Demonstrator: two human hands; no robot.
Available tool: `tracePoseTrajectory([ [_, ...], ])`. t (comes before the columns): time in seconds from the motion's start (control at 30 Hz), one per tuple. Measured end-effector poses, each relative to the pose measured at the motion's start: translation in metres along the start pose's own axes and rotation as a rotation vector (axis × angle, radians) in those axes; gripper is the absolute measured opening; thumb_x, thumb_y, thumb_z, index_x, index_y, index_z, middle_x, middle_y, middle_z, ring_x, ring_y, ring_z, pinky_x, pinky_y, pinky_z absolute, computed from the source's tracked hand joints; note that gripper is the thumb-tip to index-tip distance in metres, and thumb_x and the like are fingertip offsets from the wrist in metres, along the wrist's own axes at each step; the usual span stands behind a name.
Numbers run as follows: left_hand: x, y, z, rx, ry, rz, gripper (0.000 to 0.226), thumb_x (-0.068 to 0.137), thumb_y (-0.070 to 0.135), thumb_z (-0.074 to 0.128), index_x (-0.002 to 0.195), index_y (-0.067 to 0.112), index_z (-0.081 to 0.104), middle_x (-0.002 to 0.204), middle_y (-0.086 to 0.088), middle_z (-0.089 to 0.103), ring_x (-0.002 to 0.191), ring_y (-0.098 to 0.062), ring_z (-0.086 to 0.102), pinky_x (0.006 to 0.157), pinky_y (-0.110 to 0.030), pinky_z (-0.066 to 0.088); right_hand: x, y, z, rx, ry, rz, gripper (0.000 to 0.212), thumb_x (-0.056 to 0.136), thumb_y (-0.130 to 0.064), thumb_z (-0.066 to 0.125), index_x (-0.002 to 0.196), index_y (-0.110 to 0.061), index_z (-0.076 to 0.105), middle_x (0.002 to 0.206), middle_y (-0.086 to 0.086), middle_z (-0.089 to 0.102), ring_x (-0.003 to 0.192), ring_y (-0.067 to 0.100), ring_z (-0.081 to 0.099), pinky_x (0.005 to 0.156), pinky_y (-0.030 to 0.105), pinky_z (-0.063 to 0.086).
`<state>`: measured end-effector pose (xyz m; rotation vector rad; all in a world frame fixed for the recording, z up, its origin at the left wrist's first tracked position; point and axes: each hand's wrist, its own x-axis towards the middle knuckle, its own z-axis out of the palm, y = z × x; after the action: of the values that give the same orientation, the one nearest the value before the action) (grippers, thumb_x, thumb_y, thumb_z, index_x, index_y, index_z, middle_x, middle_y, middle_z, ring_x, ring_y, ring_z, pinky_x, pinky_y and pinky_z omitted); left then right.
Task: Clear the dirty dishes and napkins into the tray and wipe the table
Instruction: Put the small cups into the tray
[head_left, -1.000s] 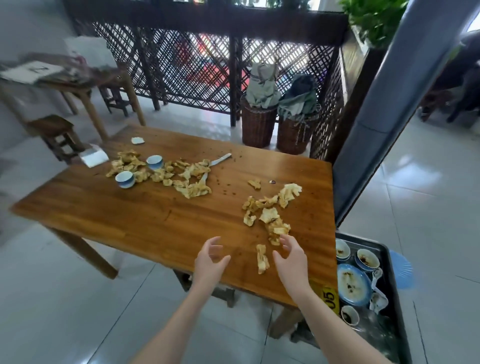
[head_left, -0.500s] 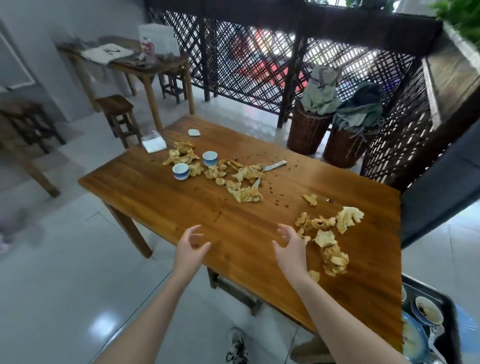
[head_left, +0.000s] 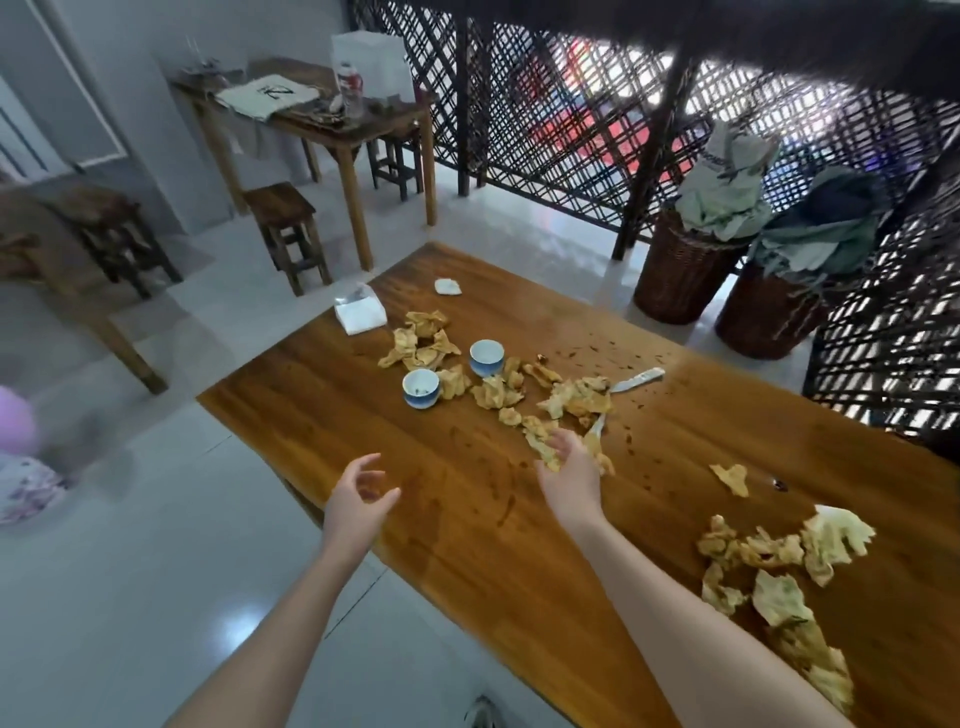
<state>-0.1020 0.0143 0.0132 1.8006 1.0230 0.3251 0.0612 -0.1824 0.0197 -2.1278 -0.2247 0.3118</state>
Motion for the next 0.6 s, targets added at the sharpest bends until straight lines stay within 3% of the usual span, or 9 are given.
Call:
tracePoseTrajectory([
  [0.2,0.057,0.0,-0.017,-0.01,0.024,-0.025,0.052,0.083,0.021,0.075,0.13,0.024,0.051,0.122,-0.003,0.058,0.103,-0.018,0.057,0.082,-0.031,0.052,0.041,-0.029,0.048,-0.155,-0.055,-0.044,0.048,0.086,-0.01,0.068,0.13,-0.018,0.052,0.129,0.001,0.058,0.117,0.017,0.054,0.1,0.039,0.047],
  [0.37,0.114,0.007,-0.01,0.012,-0.065,0.015,0.057,0.081,0.02,0.076,0.131,0.023,0.05,0.127,-0.004,0.057,0.104,-0.015,0.053,0.084,-0.029,0.05,0.072,-0.04,0.071,-0.143,-0.022,-0.001,0.048,0.085,-0.007,0.068,0.129,-0.016,0.053,0.121,0.0,0.062,0.112,0.017,0.057,0.092,0.033,0.051],
  [0.5,0.162,0.01,0.001,0.028,-0.2,0.052,0.067,0.078,0.02,0.08,0.135,0.024,0.046,0.137,-0.003,0.05,0.12,-0.017,0.049,0.093,-0.029,0.045,0.101,-0.048,0.081,-0.13,0.077,0.055,0.045,0.086,-0.008,0.066,0.128,-0.016,0.053,0.117,-0.002,0.062,0.082,0.006,0.058,0.068,0.017,0.051],
  [0.6,0.2,0.013,0.01,0.038,-0.306,0.093,0.076,0.073,0.017,0.083,0.138,0.022,0.043,0.144,-0.003,0.043,0.129,-0.02,0.044,0.103,-0.034,0.041,0.124,-0.055,0.093,-0.136,0.133,0.106,0.048,0.086,-0.015,0.069,0.131,-0.016,0.052,0.118,-0.004,0.061,0.091,0.008,0.055,0.079,0.029,0.054],
])
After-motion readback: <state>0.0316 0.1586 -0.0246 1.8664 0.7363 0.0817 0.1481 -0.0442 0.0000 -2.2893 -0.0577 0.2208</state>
